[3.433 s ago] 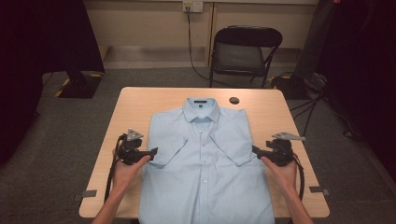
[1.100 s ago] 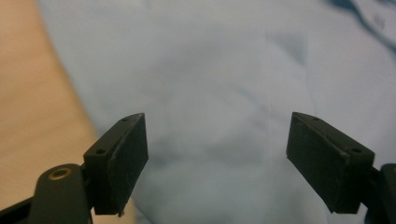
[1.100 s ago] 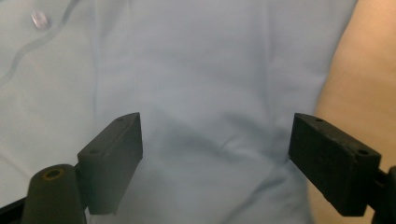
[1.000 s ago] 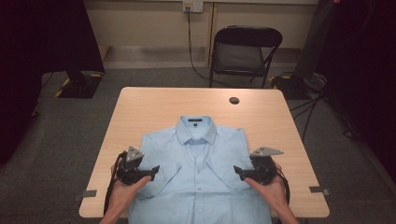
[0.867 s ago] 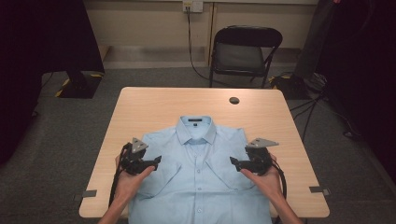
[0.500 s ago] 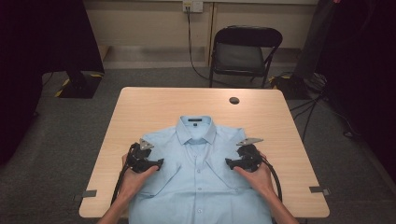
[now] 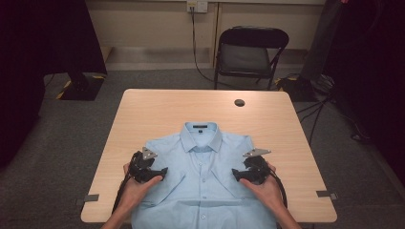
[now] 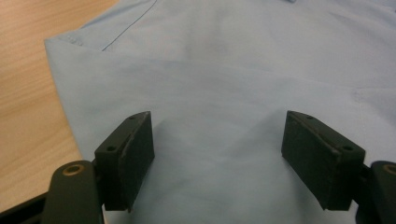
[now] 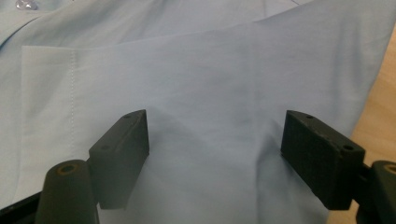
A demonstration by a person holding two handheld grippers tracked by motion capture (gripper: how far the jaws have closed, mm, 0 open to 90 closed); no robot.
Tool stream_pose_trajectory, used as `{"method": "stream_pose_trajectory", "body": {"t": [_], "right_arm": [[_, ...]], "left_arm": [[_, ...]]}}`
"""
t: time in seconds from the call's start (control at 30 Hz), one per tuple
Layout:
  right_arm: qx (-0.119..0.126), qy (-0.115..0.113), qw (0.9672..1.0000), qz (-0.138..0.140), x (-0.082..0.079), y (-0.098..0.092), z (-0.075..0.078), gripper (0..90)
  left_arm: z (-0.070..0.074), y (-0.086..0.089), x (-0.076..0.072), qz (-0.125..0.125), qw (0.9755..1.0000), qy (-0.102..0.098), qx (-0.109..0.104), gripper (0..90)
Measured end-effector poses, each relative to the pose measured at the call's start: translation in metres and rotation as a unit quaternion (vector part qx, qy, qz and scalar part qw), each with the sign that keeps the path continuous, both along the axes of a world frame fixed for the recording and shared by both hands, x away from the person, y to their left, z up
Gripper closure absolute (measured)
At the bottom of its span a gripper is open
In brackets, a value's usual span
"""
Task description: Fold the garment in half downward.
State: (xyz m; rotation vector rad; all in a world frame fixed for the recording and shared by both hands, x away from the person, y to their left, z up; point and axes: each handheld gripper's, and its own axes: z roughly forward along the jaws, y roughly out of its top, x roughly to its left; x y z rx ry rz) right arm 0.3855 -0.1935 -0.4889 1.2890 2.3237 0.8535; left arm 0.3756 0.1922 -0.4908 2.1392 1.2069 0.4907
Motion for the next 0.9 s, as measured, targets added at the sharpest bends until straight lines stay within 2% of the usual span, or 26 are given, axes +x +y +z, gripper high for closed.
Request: {"method": "stream_pose_trajectory", "body": {"t": [0.23,0.5,0.53,0.63,0.73,0.8,0.9], "right_arm": [[-0.005,0.006,1.0,0.005,-0.013,-0.002,0.001,22.3],[-0.011,0.016,0.9998,0.004,-0.015,-0.001,0.003,21.9],[-0.01,0.018,0.9998,0.005,-0.014,0.0,0.003,19.4],[-0.01,0.024,0.9996,0.009,-0.011,0.0,0.006,19.2],[0.006,0.004,0.9999,0.012,-0.011,-0.002,0.015,20.1],[0.022,-0.002,0.9997,0.012,-0.008,-0.004,0.021,20.2],[0.031,-0.011,0.9994,0.012,-0.003,-0.007,0.03,21.8]], "left_arm": [[0.0,-0.001,-0.012,-0.009,1.0,0.004,-0.002,23.6],[0.001,-0.002,-0.012,-0.009,0.9999,0.01,-0.002,22.9],[0.001,-0.001,-0.012,-0.007,0.9999,0.01,-0.007,22.1],[0.003,0.002,-0.012,0.003,0.9995,0.017,-0.026,18.1],[0.007,0.008,-0.012,0.012,0.9991,0.012,-0.038,17.7],[0.012,0.013,-0.012,0.012,0.999,0.004,-0.044,20.1],[0.022,0.02,-0.011,0.018,0.9979,-0.003,-0.062,18.9]]}}
